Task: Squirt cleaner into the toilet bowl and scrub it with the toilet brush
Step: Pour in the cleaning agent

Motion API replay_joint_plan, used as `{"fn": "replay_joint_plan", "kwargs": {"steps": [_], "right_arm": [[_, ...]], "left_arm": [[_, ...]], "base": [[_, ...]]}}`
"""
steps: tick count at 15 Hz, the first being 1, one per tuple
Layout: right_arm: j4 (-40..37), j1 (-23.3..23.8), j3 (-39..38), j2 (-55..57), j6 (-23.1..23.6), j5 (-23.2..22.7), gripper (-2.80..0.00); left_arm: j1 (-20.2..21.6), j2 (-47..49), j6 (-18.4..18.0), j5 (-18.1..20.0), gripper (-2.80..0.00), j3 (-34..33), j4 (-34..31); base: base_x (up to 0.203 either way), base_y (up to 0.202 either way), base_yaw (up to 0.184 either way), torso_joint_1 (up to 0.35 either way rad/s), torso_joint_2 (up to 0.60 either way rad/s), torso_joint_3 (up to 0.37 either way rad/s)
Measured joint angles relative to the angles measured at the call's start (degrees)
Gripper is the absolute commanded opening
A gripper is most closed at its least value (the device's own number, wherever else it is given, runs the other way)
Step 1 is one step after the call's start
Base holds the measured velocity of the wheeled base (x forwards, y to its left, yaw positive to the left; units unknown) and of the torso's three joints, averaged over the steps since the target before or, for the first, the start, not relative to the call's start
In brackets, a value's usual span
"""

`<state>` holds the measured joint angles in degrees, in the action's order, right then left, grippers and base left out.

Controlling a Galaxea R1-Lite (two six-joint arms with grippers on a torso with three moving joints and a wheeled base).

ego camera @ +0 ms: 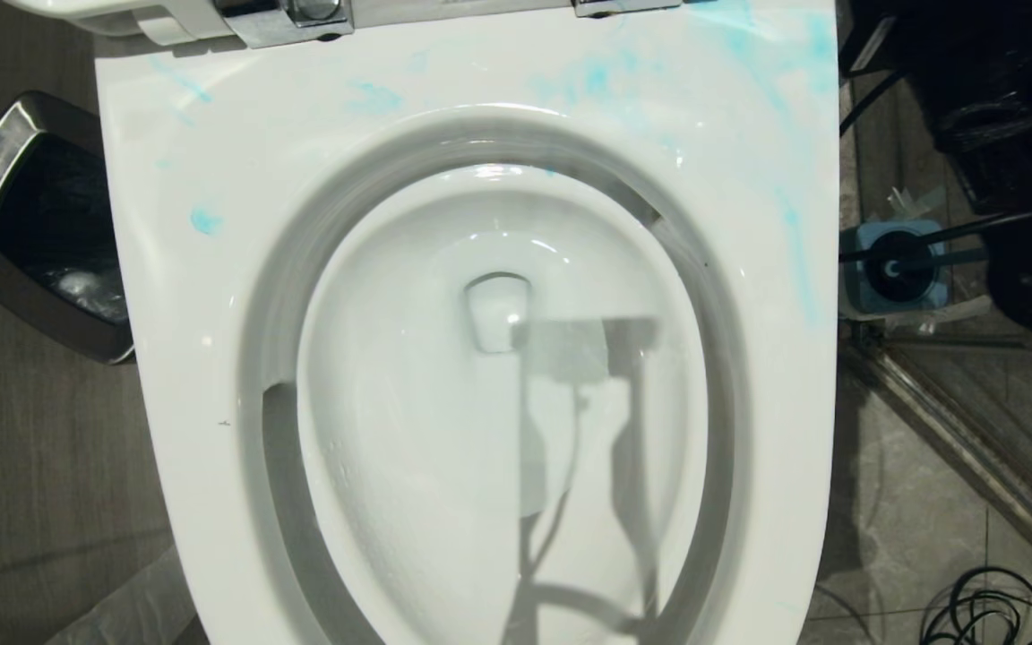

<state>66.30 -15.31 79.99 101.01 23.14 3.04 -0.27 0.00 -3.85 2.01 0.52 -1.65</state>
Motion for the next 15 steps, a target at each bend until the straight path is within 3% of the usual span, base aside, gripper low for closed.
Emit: {"fn": "replay_joint_plan", "kwargs": {"steps": [3,10,12,15], "right_arm": [[-8.16,-0.37,-5.54,-12.15,0.81,2.21,-2.80],[-39.83,-0.56,-11.99,-38.30,1.06,3.81,-2.80],[-45.06,-0.54,-12.62,-42.36,1.14,3.98,-2.80],[-47.06,-0.50,-13.37,-45.92,1.15,5.43,-2.80]], "left_arm": [[0.02,0.00,0.00,-0.01,-2.80,0.00,-0.02],[0.00,0.00,-0.66,0.10,-2.80,0.00,-0.02],[0.00,0.00,0.40,-0.01,-2.80,0.05,-0.02],[0.00,0.00,1.93,-0.54,-2.80,0.07,-0.02]], "base": [[0.000,0.000,0.000,0.000,0.00,0.000],[0.000,0.000,0.000,0.000,0.00,0.000],[0.000,0.000,0.000,0.000,0.00,0.000],[0.000,0.000,0.000,-0.001,0.00,0.058]]}}
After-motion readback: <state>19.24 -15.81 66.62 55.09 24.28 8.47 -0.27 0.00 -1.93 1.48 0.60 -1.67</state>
